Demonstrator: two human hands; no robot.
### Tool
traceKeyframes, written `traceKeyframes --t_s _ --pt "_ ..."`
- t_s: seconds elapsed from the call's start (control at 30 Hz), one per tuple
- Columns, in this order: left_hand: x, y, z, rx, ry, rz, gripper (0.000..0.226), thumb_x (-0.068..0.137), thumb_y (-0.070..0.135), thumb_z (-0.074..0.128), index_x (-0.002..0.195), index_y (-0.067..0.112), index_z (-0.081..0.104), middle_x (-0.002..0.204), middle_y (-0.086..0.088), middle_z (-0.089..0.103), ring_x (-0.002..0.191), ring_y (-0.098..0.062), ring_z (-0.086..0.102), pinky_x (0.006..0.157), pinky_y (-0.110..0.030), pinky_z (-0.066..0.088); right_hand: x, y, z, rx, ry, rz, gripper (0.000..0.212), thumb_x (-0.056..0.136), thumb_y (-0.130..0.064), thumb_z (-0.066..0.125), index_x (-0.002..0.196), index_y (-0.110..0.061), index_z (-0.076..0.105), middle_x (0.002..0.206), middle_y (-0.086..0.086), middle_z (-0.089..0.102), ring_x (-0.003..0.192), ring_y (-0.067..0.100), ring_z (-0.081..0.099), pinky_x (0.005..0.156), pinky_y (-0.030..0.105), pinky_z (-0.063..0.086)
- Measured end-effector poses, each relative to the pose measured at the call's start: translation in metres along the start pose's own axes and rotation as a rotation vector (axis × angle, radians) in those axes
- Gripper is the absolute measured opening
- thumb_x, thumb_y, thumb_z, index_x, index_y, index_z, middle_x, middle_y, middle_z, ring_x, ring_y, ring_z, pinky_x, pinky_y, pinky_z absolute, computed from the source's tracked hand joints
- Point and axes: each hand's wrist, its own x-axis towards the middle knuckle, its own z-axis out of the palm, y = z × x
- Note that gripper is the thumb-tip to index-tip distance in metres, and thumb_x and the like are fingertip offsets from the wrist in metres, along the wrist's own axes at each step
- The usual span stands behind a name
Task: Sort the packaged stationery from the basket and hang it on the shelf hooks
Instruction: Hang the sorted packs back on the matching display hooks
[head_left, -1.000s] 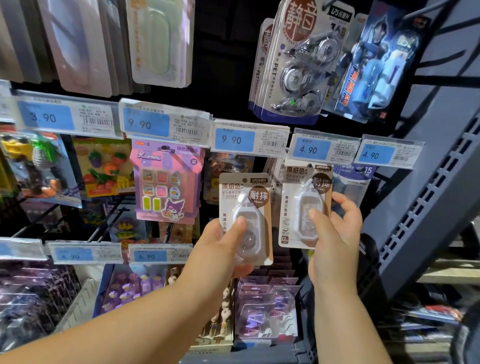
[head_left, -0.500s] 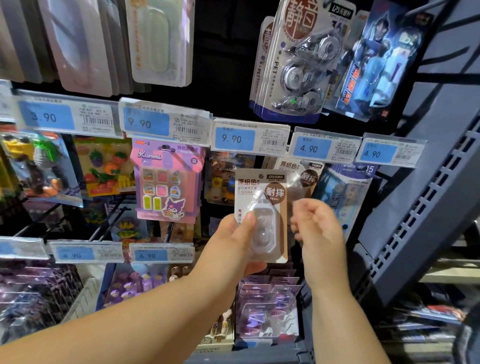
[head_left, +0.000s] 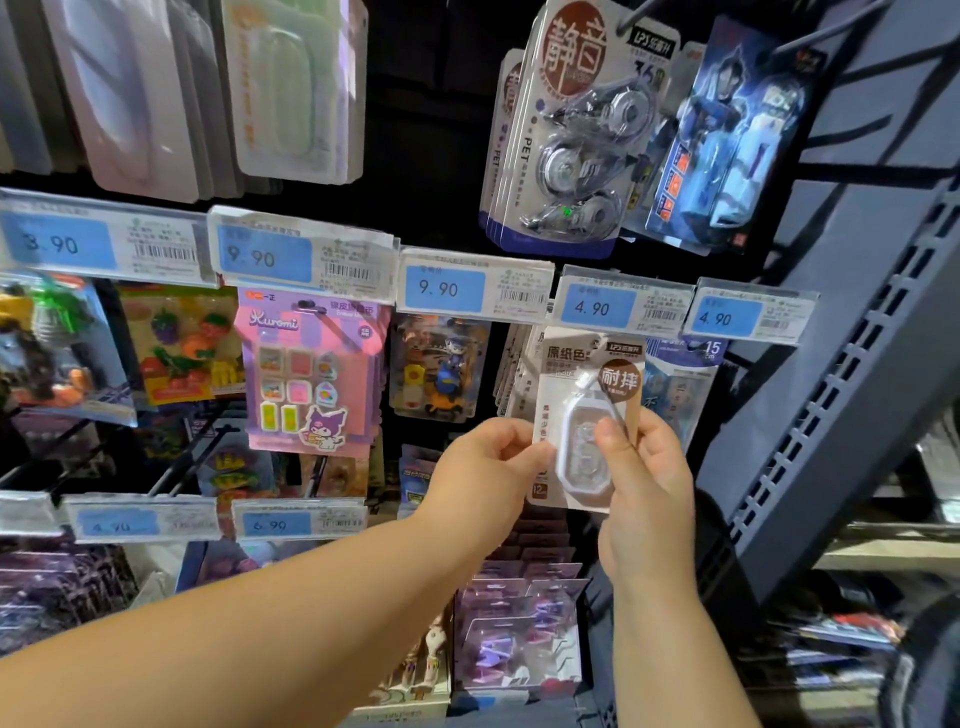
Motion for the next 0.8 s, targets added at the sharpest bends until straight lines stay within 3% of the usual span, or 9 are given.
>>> traceKeyframes --t_s 0.23,0.4,0.53,0.63,0.7,0.8 --pt "0.006 -0.001 0.003 0.048 0.049 0.057 0.010 0.091 0.030 0.065 0.087 0.021 0.067 0.068 0.007 0.058 0.058 -0.003 0.051 0.052 -0.009 0.041 0.004 0.000 -0.001 0.008 0.038 0.022 0.020 0.093 -0.015 0.059 0.110 -0.023 0.064 0.105 0.004 0.072 0.099 0.024 0.069 0.087 0.045 0.054" --pt "0.009 0.001 0.004 0.073 0.057 0.060 0.012 0.091 0.031 0.065 0.087 0.020 0.066 0.067 0.008 0.057 0.060 -0.007 0.053 0.062 -0.018 0.045 0.009 -0.001 0.002 -0.018 0.053 0.027 0.016 0.094 -0.016 0.058 0.105 -0.025 0.067 0.100 0.002 0.074 0.094 0.021 0.070 0.076 0.036 0.056" --pt "0.016 0.003 0.001 0.083 0.078 0.024 0.015 0.091 0.032 0.066 0.088 0.017 0.064 0.069 0.005 0.057 0.054 -0.007 0.049 0.053 -0.020 0.041 0.015 0.002 0.009 -0.067 0.120 0.036 0.010 0.092 -0.020 0.063 0.101 -0.023 0.061 0.097 0.002 0.072 0.091 0.020 0.069 0.078 0.035 0.057" --pt "0.019 -0.001 -0.003 0.151 0.064 0.002 0.014 0.090 0.030 0.068 0.088 0.017 0.063 0.076 0.003 0.060 0.065 -0.011 0.053 0.063 -0.024 0.048 0.013 0.010 0.011 -0.152 0.242 0.031 0.028 0.089 -0.030 0.067 0.110 -0.023 0.050 0.102 -0.004 0.063 0.091 0.009 0.063 0.077 0.021 0.050" --pt "0.017 -0.007 -0.008 0.193 0.037 -0.003 0.010 0.091 0.026 0.067 0.087 0.018 0.063 0.076 0.005 0.059 0.065 -0.009 0.053 0.065 -0.018 0.047 0.006 0.016 0.013 -0.216 0.324 0.032 0.035 0.088 -0.031 0.068 0.114 -0.021 0.047 0.101 -0.008 0.055 0.087 0.002 0.055 0.070 0.010 0.041" --pt "0.007 -0.016 -0.022 0.252 -0.015 -0.010 0.006 0.092 0.024 0.065 0.091 0.019 0.063 0.073 0.010 0.057 0.060 -0.004 0.050 0.052 -0.008 0.039 -0.007 0.023 0.017 -0.427 0.427 -0.015 0.034 0.085 -0.032 0.070 0.108 -0.023 0.048 0.108 -0.004 0.047 0.094 0.011 0.049 0.074 0.015 0.035"
